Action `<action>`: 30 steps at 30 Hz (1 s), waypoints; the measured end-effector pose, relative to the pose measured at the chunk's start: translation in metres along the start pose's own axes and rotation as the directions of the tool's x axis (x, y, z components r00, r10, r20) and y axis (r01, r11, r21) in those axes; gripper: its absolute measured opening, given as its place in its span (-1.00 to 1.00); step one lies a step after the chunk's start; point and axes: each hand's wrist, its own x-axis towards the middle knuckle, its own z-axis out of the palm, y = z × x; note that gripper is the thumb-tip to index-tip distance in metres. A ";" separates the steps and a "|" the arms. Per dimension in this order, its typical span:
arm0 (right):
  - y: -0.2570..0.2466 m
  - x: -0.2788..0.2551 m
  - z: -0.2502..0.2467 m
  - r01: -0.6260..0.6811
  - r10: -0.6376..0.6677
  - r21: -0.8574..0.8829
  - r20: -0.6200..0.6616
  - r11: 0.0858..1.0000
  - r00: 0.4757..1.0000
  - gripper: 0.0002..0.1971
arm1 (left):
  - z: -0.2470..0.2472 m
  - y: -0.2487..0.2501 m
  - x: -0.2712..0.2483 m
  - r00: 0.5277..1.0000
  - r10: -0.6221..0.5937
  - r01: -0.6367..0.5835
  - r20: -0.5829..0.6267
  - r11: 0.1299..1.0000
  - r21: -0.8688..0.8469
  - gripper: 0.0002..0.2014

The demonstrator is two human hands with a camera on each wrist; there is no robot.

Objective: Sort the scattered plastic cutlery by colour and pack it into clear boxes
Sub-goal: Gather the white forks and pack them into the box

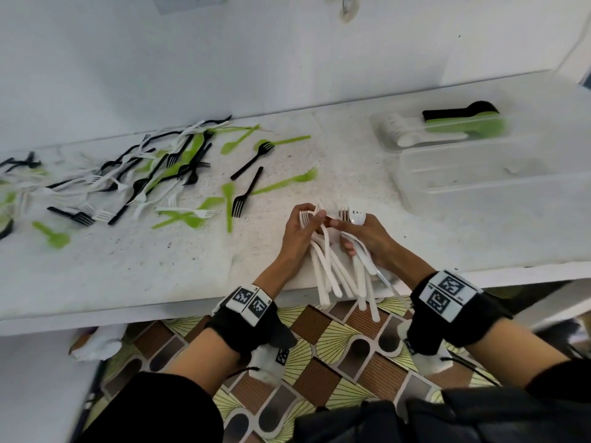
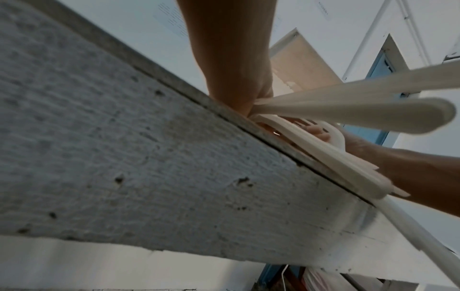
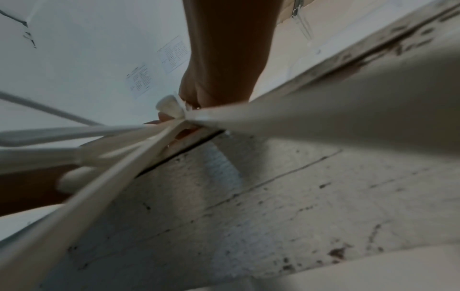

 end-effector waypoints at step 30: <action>0.009 0.010 -0.005 0.016 -0.007 0.114 -0.086 0.993 0.996 -0.86 | -0.006 0.011 0.002 0.956 -0.241 0.295 0.170 0.802 -0.520 -0.82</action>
